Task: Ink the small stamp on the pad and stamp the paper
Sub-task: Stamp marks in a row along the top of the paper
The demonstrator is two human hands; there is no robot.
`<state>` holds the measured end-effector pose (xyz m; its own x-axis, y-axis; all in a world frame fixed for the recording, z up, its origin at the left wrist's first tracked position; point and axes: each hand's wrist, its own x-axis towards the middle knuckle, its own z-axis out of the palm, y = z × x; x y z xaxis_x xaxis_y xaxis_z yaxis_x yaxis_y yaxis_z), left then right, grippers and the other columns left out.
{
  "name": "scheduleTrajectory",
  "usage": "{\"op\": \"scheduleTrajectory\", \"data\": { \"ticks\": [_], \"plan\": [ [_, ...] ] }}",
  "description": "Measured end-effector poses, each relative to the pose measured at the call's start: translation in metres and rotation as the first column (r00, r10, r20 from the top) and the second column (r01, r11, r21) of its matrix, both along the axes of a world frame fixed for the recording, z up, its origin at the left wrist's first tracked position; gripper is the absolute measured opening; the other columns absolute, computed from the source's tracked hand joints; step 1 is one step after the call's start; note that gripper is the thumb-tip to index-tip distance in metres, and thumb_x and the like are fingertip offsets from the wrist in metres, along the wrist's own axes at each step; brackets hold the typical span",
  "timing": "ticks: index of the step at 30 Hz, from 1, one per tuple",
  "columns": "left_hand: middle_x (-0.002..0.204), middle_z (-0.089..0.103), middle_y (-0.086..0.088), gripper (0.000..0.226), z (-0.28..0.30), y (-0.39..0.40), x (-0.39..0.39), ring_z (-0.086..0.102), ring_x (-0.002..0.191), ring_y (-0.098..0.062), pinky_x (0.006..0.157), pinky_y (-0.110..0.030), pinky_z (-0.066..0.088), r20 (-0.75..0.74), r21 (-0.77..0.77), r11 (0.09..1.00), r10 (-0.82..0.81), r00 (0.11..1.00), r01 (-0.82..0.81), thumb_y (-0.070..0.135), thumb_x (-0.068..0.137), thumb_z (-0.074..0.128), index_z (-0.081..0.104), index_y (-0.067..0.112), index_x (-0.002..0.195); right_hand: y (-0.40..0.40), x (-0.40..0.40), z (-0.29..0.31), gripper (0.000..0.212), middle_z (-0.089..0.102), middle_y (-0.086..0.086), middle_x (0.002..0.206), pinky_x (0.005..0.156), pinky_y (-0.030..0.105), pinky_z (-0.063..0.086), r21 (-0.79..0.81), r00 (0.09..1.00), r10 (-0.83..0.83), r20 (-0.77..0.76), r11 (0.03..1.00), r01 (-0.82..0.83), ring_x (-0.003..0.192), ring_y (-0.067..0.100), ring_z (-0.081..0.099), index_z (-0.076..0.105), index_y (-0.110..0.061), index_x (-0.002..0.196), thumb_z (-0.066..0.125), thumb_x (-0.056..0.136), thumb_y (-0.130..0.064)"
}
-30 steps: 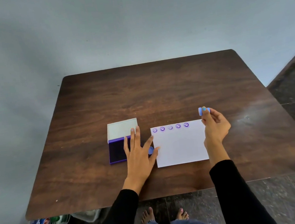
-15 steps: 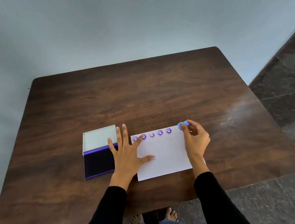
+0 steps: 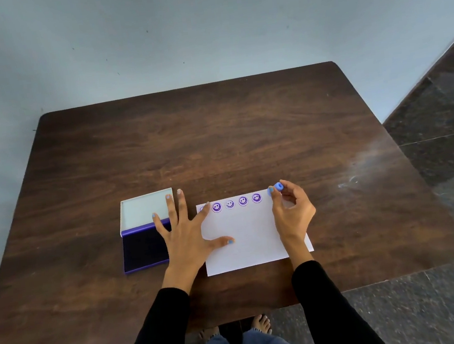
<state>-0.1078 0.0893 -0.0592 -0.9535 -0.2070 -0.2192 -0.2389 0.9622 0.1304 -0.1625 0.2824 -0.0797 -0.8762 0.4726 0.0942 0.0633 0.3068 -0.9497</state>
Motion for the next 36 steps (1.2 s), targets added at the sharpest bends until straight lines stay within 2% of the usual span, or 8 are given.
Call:
{"op": "scheduleTrajectory", "data": {
  "ticks": [5,14,20,24,29,33,36],
  "plan": [
    [0.158,-0.02,-0.007,0.102,0.0,0.001,0.001,-0.03,0.14,-0.028,0.108,-0.061,-0.017,0.008,-0.006,1.0,0.03,1.0,-0.03,0.088,0.055,0.051,0.028,0.045,0.144,0.0,0.001,0.0,0.023,0.072,0.008,0.094,0.079,0.03,0.055,0.073,0.999,0.033,-0.003,0.997,-0.033,0.08,0.017,0.065,0.07,-0.008,0.1,0.074,0.079,-0.016],
    [0.159,-0.016,-0.008,0.102,0.001,0.001,0.0,-0.029,0.141,-0.029,0.107,-0.062,-0.017,0.003,0.014,0.999,0.038,0.999,-0.038,0.087,0.053,0.055,0.032,0.044,0.142,-0.002,0.001,0.001,0.016,0.072,0.009,0.092,0.079,0.037,0.054,0.178,0.997,0.082,0.007,0.981,-0.082,0.085,0.027,0.065,0.071,-0.008,0.095,0.073,0.079,-0.01],
    [0.159,-0.018,-0.009,0.102,0.003,0.001,-0.001,-0.029,0.141,-0.029,0.107,-0.062,-0.016,0.02,0.005,0.999,0.032,0.999,-0.032,0.087,0.053,0.054,0.031,0.044,0.143,-0.003,0.001,0.003,0.014,0.071,0.008,0.096,0.079,0.028,0.049,0.177,0.992,0.098,0.075,0.978,-0.11,0.09,0.023,0.063,0.07,-0.009,0.094,0.072,0.081,-0.015],
    [0.158,-0.018,-0.009,0.103,0.003,0.001,-0.001,-0.03,0.141,-0.029,0.107,-0.062,-0.016,0.034,0.011,0.999,0.03,0.999,-0.031,0.087,0.054,0.055,0.03,0.044,0.143,-0.003,0.0,0.007,0.015,0.071,0.01,0.096,0.077,0.027,0.049,0.166,0.99,0.095,0.109,0.98,-0.112,0.087,0.02,0.061,0.07,-0.008,0.093,0.073,0.08,-0.017],
    [0.159,-0.018,-0.009,0.103,0.004,0.0,-0.002,-0.029,0.141,-0.03,0.107,-0.063,-0.016,0.041,0.011,1.0,0.029,0.999,-0.029,0.086,0.054,0.056,0.029,0.044,0.143,-0.003,-0.003,0.013,0.016,0.07,0.011,0.096,0.065,0.01,0.036,0.165,0.981,0.079,0.179,0.98,-0.109,0.082,0.013,0.055,0.07,-0.007,0.091,0.074,0.08,-0.018],
    [0.159,-0.017,-0.009,0.102,0.005,0.0,-0.002,-0.028,0.141,-0.03,0.107,-0.063,-0.015,0.04,0.022,1.0,0.022,0.999,-0.023,0.086,0.054,0.056,0.03,0.043,0.143,-0.006,-0.001,0.015,0.017,0.071,0.013,0.095,0.072,0.021,0.042,0.174,0.982,0.062,0.179,0.98,-0.094,0.086,0.022,0.062,0.07,-0.005,0.092,0.073,0.08,-0.016],
    [0.159,-0.017,-0.009,0.101,0.005,0.001,-0.002,-0.028,0.141,-0.03,0.108,-0.063,-0.015,0.036,0.022,1.0,0.018,0.999,-0.019,0.085,0.055,0.057,0.031,0.042,0.143,-0.007,-0.002,0.015,0.017,0.071,0.013,0.094,0.072,0.024,0.044,0.186,0.98,0.059,0.19,0.978,-0.095,0.086,0.023,0.063,0.07,-0.004,0.093,0.073,0.08,-0.016]
  ]
}}
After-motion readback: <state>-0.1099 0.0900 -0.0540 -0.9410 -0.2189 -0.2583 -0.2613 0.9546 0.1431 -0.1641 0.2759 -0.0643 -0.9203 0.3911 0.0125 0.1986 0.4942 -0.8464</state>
